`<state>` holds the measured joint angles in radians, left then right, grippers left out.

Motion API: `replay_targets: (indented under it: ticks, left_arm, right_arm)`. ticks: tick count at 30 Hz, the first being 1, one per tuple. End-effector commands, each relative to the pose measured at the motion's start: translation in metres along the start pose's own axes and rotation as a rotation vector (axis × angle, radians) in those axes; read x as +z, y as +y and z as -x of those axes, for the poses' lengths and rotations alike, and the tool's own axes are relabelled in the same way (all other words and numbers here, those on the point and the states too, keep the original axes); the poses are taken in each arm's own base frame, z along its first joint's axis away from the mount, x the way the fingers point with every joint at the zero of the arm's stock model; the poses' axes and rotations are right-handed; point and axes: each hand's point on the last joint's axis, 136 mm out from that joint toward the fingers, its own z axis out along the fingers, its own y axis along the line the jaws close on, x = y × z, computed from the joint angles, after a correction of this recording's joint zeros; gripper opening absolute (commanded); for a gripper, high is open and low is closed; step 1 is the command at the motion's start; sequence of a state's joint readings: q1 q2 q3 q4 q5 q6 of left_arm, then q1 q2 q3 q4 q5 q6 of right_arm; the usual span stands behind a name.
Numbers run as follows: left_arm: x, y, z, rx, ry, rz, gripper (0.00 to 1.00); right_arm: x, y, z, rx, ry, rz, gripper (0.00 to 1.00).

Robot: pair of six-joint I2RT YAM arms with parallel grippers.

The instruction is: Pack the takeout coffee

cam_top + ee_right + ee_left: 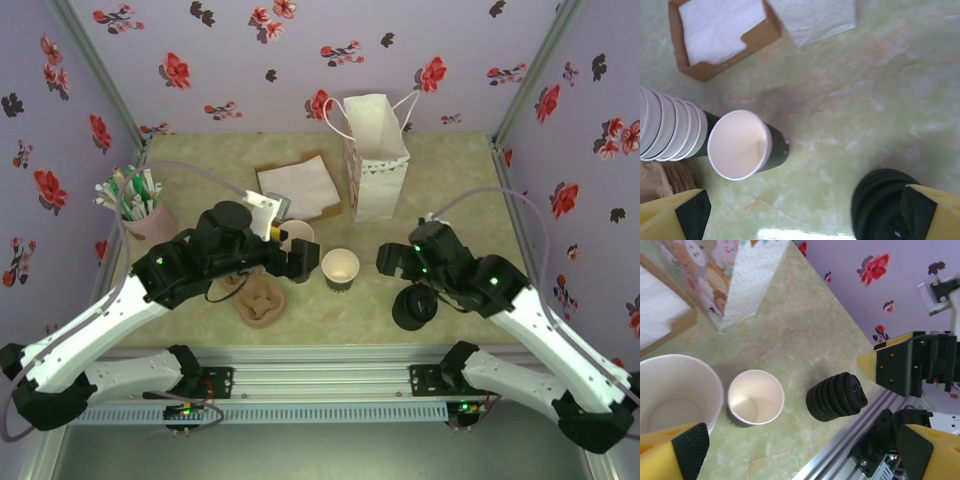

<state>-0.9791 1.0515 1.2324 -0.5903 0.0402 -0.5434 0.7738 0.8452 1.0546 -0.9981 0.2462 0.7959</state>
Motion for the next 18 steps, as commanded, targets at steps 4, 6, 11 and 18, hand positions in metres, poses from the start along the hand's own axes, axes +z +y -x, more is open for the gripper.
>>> replay_targets:
  ticks: [4,6,11,18]
  left_arm:
    - [0.021,-0.033,0.005,0.100,0.041,-0.025,0.99]
    - [0.030,-0.044,0.005,0.110,0.058,-0.038,0.99]
    - [0.062,-0.062,-0.009,0.137,0.148,-0.036,0.99]
    - [0.094,-0.070,-0.035,0.145,0.227,-0.041,0.99]
  right_arm:
    - [-0.028,-0.073,-0.010,0.141,-0.103,-0.213,0.99]
    - [-0.030,-0.081,-0.016,0.170,-0.112,-0.205,0.99]
    - [-0.039,-0.111,-0.027,0.215,-0.161,-0.253,0.99]
    - [-0.032,-0.120,-0.034,0.242,-0.207,-0.222,0.99]
